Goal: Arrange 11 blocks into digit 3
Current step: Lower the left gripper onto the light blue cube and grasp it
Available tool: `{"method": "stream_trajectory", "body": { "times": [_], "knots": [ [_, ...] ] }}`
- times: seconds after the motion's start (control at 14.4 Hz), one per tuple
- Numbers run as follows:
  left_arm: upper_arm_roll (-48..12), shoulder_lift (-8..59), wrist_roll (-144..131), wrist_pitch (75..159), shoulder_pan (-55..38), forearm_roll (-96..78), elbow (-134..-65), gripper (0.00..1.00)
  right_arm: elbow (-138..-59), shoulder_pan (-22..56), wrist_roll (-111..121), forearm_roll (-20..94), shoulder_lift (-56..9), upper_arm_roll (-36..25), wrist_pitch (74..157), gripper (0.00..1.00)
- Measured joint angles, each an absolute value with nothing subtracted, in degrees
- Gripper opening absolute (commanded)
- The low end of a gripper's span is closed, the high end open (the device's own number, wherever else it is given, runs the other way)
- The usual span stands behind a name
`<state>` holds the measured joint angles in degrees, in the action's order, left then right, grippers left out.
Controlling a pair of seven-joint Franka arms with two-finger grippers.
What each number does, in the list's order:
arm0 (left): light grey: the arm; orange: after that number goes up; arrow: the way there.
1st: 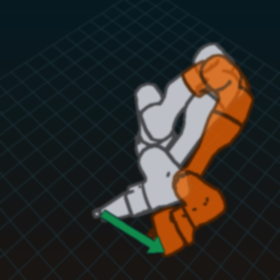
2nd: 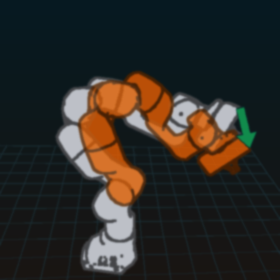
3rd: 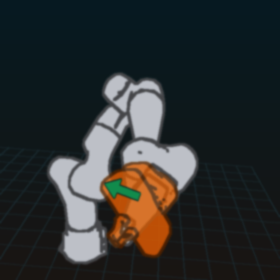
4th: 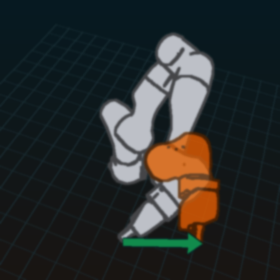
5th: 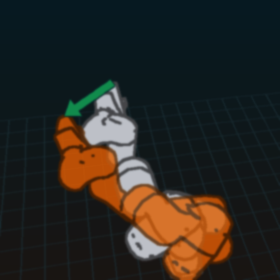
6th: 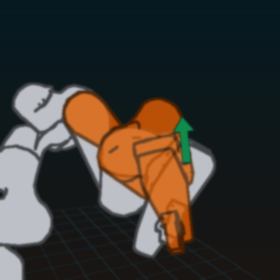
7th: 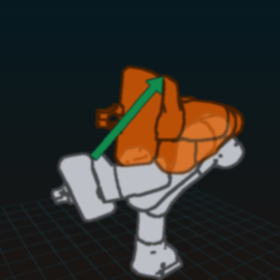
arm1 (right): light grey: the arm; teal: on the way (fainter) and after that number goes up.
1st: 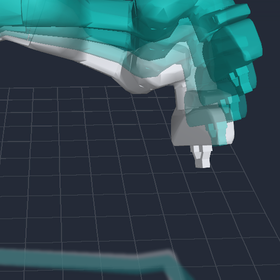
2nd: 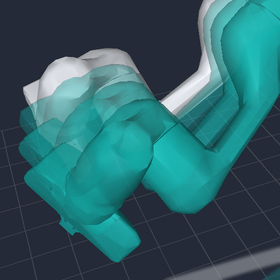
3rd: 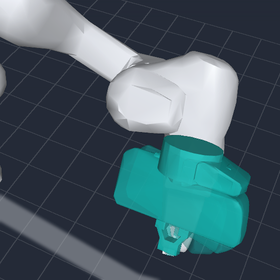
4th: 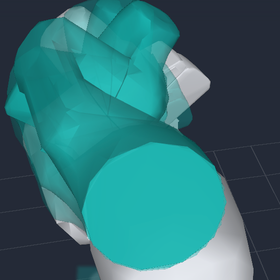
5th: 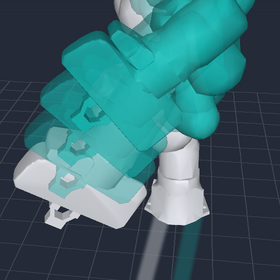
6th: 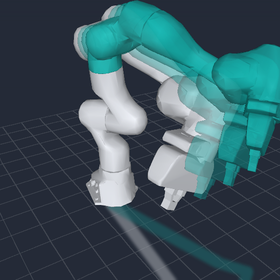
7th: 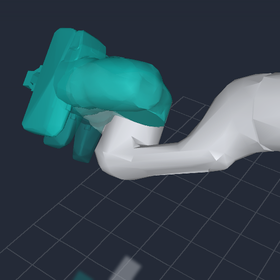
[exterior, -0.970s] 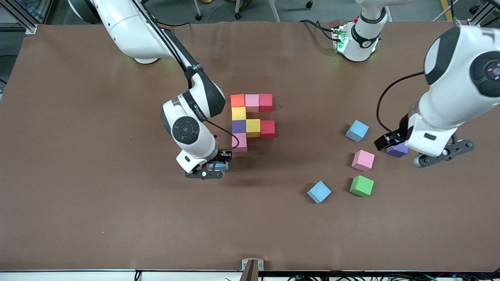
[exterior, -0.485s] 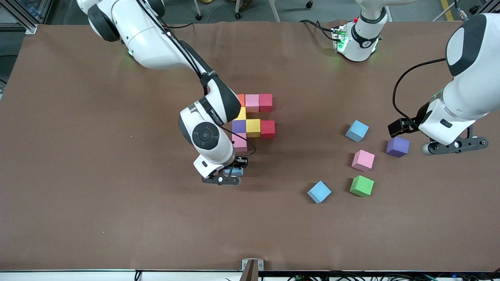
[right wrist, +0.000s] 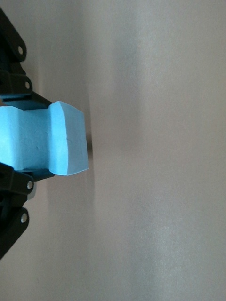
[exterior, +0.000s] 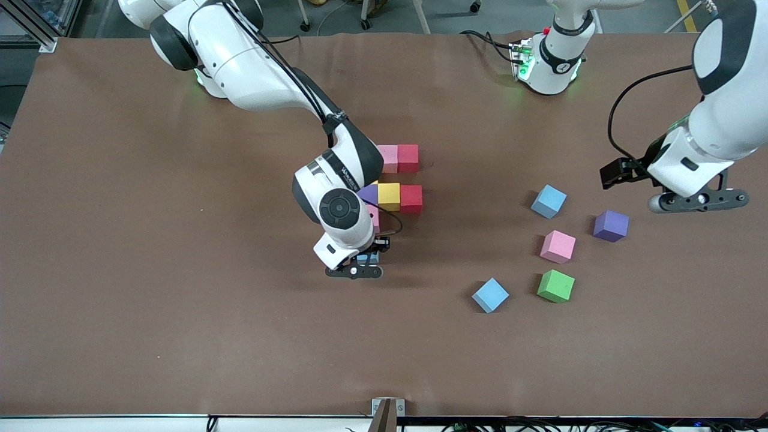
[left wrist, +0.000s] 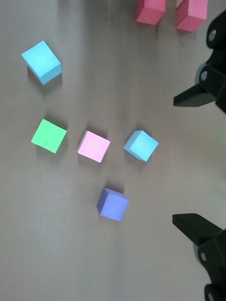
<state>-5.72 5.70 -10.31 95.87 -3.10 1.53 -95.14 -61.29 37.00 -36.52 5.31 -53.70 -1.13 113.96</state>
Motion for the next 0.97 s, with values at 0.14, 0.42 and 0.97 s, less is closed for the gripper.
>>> {"method": "stream_trajectory", "body": {
  "times": [0.14,0.42,0.97],
  "knots": [
    [-5.8,8.8,-11.5,100.6,-4.1,1.5,-95.6,1.0,-61.6,37.0,-36.5,5.3,-54.0,-1.3,113.9,0.0],
    [-5.9,16.7,-17.5,106.8,-7.3,1.6,-93.9,1.0,-62.3,37.3,-36.5,4.5,-54.3,-1.3,113.9,0.0],
    [-5.8,29.4,-22.9,110.3,-9.1,1.9,-87.8,1.0,-65.9,39.0,-36.7,3.9,-53.7,-1.4,118.6,0.0]
  ]
}}
